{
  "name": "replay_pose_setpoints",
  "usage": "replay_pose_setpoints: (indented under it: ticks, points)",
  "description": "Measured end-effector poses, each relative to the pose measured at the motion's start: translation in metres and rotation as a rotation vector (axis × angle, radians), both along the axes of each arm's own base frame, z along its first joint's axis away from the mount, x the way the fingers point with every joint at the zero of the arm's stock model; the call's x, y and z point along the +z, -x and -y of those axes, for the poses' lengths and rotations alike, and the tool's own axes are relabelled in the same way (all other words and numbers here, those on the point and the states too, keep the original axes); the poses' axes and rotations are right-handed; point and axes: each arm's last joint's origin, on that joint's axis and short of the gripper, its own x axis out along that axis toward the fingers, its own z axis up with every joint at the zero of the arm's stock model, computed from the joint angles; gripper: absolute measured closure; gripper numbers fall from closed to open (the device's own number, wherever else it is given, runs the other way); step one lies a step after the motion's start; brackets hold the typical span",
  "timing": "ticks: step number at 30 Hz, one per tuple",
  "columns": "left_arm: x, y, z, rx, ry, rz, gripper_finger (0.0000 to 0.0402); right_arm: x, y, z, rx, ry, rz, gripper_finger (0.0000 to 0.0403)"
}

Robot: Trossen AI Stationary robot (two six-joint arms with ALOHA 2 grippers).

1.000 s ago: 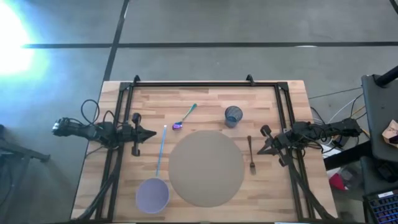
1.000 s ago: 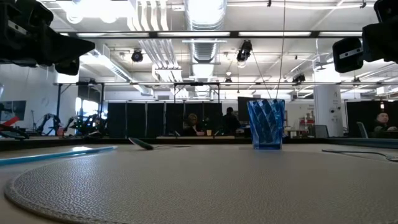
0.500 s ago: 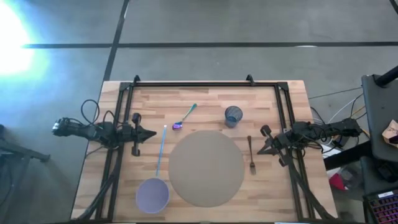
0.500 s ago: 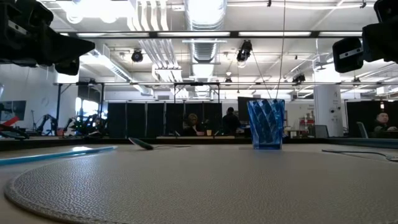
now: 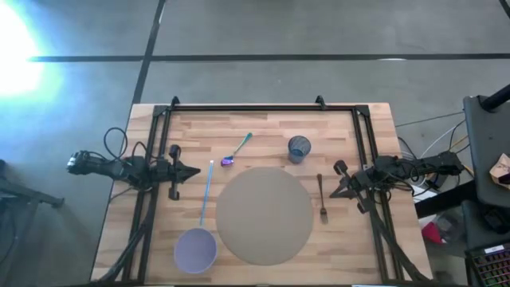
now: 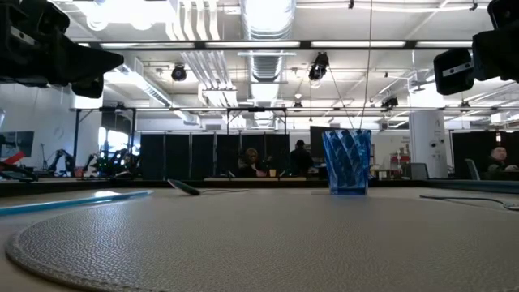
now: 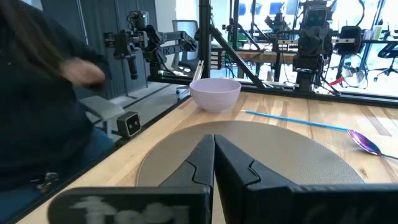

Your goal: Pick & Place Utensil

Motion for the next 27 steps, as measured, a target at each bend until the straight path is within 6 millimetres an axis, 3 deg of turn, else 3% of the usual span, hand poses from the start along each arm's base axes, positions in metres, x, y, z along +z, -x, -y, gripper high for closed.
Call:
replay_pose_setpoints:
  ticks: [27]
  points:
    - [0.0,0.0,0.0,0.0,0.0,0.0,0.0401,0.0,0.0,0.0,0.0,0.0,0.0,0.0394]
